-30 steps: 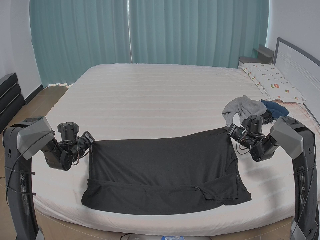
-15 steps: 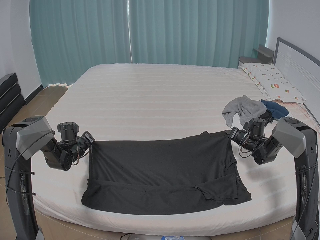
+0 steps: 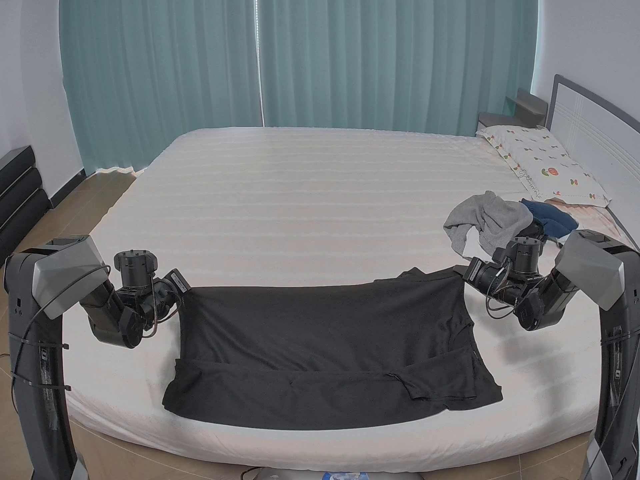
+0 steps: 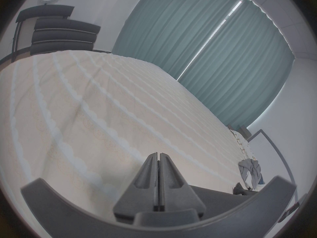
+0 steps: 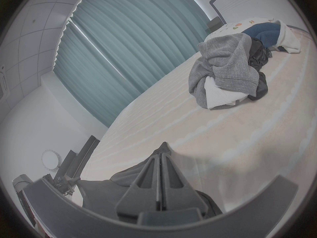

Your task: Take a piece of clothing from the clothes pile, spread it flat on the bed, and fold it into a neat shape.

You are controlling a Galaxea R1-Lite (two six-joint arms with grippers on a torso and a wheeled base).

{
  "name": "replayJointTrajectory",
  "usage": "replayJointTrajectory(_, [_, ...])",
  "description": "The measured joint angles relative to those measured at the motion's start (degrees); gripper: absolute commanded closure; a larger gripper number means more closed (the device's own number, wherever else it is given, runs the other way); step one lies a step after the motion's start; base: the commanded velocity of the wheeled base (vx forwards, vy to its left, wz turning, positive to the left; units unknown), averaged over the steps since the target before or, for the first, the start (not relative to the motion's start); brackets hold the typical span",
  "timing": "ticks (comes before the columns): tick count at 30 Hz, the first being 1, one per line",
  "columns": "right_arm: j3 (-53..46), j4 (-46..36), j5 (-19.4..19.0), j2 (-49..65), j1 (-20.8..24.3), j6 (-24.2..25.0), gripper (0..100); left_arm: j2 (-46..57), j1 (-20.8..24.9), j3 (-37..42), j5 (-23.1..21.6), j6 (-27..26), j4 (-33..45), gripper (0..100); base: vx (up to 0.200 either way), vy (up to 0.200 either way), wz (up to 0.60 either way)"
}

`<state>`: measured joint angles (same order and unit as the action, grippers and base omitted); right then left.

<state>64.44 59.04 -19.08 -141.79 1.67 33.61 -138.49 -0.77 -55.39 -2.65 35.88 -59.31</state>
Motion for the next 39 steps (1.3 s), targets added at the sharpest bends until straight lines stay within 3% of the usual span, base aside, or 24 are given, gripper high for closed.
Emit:
replayJointTrajectory(11, [-9.0,0.3,-4.3,4.3,-0.9,-2.8,100,0.3,0.1,9.1,0.0,-7.5,-9.6,100,0.000,0.000,0.00])
replayJointTrajectory(17, [-14.9,2.9,-5.1,5.0,-1.4,-8.0,100,0.2,0.1,14.9,-0.1,-12.2,-16.3,100,0.000,0.000,0.00])
replayJointTrajectory(25, [-24.4,8.0,-5.6,4.7,-2.0,-15.9,100,0.1,0.6,24.2,-0.1,-20.7,-18.9,100,0.000,0.000,0.00])
replayJointTrajectory(39, [-32.0,16.0,-5.0,1.4,-2.1,-18.3,100,-0.6,1.1,32.7,-0.2,-21.7,-21.2,100,0.000,0.000,0.00])
